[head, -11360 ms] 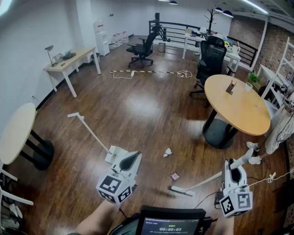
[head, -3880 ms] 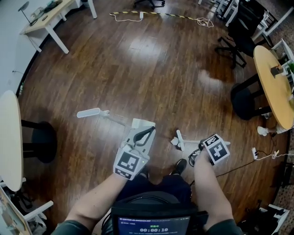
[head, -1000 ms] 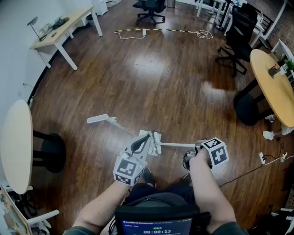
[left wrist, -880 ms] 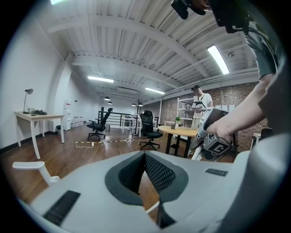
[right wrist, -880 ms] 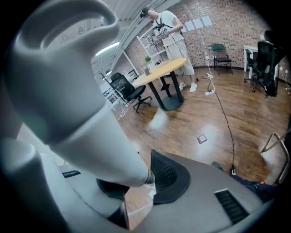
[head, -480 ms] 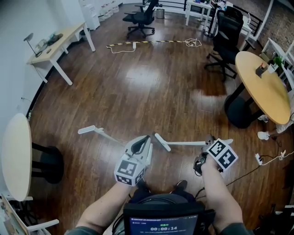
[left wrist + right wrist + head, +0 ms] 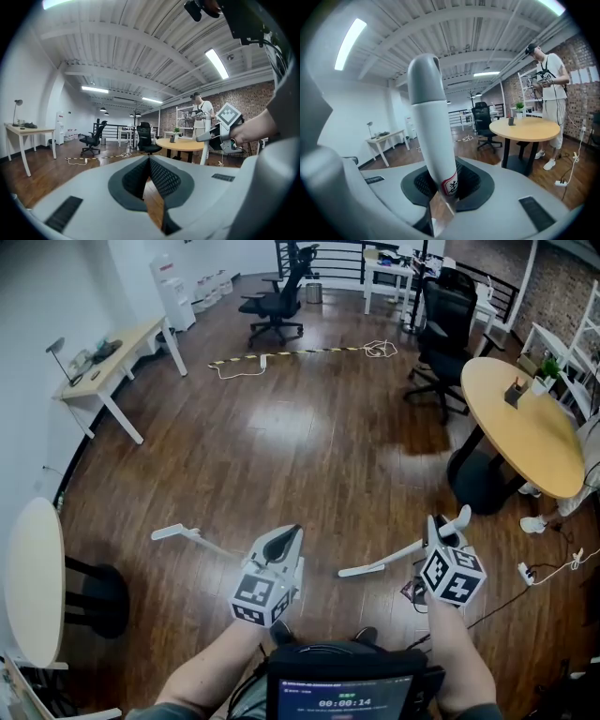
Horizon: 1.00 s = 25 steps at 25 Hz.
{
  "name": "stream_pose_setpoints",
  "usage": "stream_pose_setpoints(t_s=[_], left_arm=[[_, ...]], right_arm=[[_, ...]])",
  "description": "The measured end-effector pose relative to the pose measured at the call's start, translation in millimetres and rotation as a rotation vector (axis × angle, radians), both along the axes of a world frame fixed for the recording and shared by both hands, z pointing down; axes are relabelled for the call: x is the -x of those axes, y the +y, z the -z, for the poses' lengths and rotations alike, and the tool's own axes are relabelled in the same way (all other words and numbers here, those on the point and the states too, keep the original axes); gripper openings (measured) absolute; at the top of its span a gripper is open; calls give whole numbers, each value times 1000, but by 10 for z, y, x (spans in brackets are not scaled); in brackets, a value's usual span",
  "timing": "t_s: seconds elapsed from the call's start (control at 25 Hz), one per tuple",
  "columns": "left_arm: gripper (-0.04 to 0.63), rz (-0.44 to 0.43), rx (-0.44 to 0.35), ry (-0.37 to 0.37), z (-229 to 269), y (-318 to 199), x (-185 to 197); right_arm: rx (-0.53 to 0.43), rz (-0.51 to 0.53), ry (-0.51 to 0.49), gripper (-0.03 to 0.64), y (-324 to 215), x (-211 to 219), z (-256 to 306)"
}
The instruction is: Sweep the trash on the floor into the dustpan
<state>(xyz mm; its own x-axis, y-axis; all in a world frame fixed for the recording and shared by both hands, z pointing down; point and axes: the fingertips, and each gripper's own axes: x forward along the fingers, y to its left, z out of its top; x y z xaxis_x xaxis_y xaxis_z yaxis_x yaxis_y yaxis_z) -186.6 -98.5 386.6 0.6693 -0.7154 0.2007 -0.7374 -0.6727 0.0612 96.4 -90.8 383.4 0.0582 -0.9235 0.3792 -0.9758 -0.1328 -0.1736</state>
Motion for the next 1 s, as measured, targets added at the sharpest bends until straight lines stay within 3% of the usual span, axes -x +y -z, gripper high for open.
stream_pose_setpoints(t_s=[0.12, 0.48, 1.0], left_arm=[[3, 0, 3, 6, 50, -72, -153], [3, -14, -55, 33, 418, -142, -335], [3, 5, -67, 56, 686, -114, -274]], right_arm=[[-16, 36, 31, 84, 44, -170, 58], [-158, 178, 107, 80, 218, -128, 516], [-239, 201, 92, 78, 372, -80, 873]])
